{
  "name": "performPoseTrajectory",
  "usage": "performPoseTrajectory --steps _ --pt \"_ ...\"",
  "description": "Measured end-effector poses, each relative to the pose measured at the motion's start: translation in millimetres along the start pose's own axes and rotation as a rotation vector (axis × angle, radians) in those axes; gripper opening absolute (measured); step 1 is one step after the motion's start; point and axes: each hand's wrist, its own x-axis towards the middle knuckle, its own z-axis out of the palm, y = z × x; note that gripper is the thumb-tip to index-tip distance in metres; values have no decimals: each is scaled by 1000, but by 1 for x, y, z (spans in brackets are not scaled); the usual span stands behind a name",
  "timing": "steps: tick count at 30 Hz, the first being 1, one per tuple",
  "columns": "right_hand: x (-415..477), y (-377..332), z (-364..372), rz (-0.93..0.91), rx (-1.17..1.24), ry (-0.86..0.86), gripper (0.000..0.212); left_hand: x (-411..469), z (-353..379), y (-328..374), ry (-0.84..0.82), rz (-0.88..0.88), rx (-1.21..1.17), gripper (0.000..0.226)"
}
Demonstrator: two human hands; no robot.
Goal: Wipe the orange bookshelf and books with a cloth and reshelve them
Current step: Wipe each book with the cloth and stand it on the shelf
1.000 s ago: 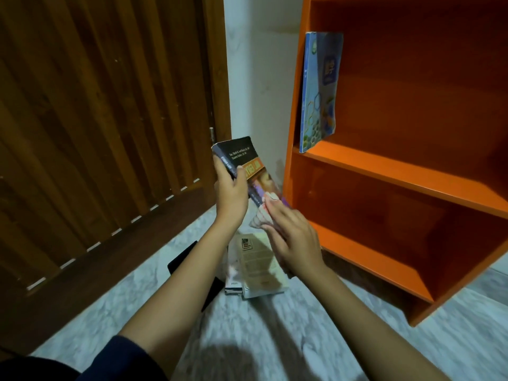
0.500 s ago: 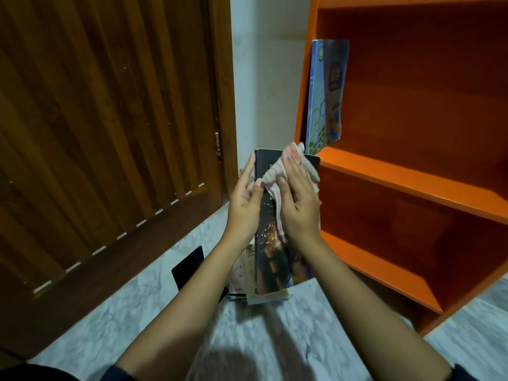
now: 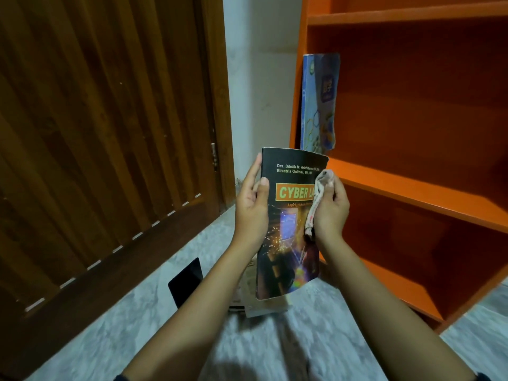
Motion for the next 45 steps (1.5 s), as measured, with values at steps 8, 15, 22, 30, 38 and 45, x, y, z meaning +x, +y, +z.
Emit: performPoseTrajectory --steps 8,15,22,30,38,45 --pt "-14 -21 11 -534 -179 -229 35 23 21 4 87 36 17 42" --pt "-30 6 -7 -786 -280 -471 39 45 -4 10 268 -38 -278 40" --pt "-59 14 -4 -465 -149 -284 40 44 2 17 298 -11 -288 38" --pt "-59 40 -29 -520 -237 -265 39 52 -4 21 331 -60 -369 41" --pt "29 -7 -31 -110 40 -109 31 71 37 17 181 -40 -390 42" --pt "105 -35 -40 -210 124 -382 42 124 80 8 197 66 -356 40"
